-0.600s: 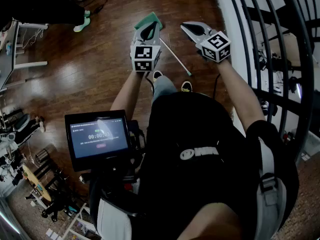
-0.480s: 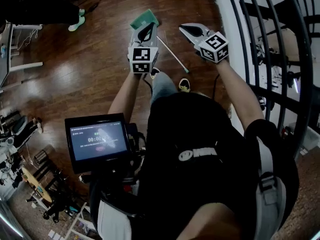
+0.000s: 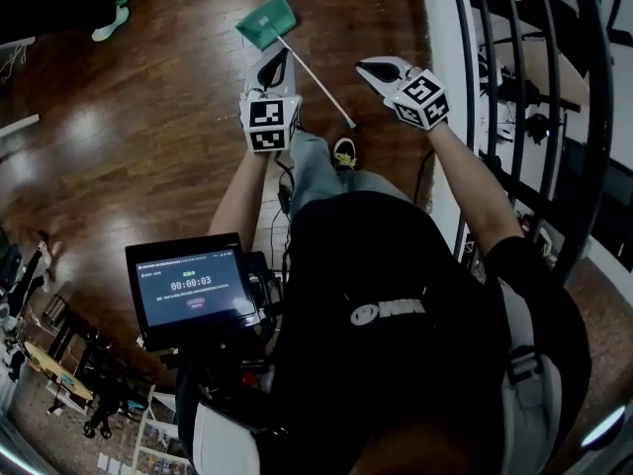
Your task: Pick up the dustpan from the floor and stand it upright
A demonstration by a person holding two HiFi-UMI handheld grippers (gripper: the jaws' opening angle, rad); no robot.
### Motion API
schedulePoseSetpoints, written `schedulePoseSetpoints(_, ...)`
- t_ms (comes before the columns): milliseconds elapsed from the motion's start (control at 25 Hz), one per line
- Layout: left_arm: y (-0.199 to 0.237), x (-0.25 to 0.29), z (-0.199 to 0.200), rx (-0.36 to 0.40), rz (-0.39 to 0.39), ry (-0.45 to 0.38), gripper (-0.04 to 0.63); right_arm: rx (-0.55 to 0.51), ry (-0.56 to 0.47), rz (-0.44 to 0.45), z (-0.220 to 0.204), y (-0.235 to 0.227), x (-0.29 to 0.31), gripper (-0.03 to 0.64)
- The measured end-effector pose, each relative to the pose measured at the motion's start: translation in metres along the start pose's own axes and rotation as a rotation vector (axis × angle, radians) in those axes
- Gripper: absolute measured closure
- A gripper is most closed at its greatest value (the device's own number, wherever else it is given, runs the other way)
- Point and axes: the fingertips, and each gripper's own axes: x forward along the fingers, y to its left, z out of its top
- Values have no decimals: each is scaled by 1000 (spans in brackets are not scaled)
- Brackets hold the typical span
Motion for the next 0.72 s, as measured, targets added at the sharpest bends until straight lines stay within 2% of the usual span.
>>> schedulePoseSetpoints(80, 8, 12, -12, -37, 4, 20, 575, -14, 56, 23, -11, -9, 12, 614)
schedulePoseSetpoints(240, 43, 67, -67, -123, 13, 100, 575, -17, 203, 85, -53, -47, 70, 614)
schedulePoseSetpoints(400, 49, 61, -106, -172, 36, 155, 575, 8, 255, 158, -84, -38, 100, 614)
schedulePoseSetpoints(480, 43, 68, -139, -174, 63, 191, 575, 60, 280, 213, -128, -47, 119, 614)
schedulePoseSetpoints(560, 43, 89, -183, -181, 111, 238, 575, 103, 329, 265, -192, -75, 151, 614)
schedulePoseSetpoints(640, 51, 110, -218, -188, 167, 244, 575, 100, 372, 298, -245, -105, 190, 614)
schedulePoseSetpoints(720, 47, 110, -247, -200, 196, 241, 575, 111, 396, 317, -287, -108, 208, 614)
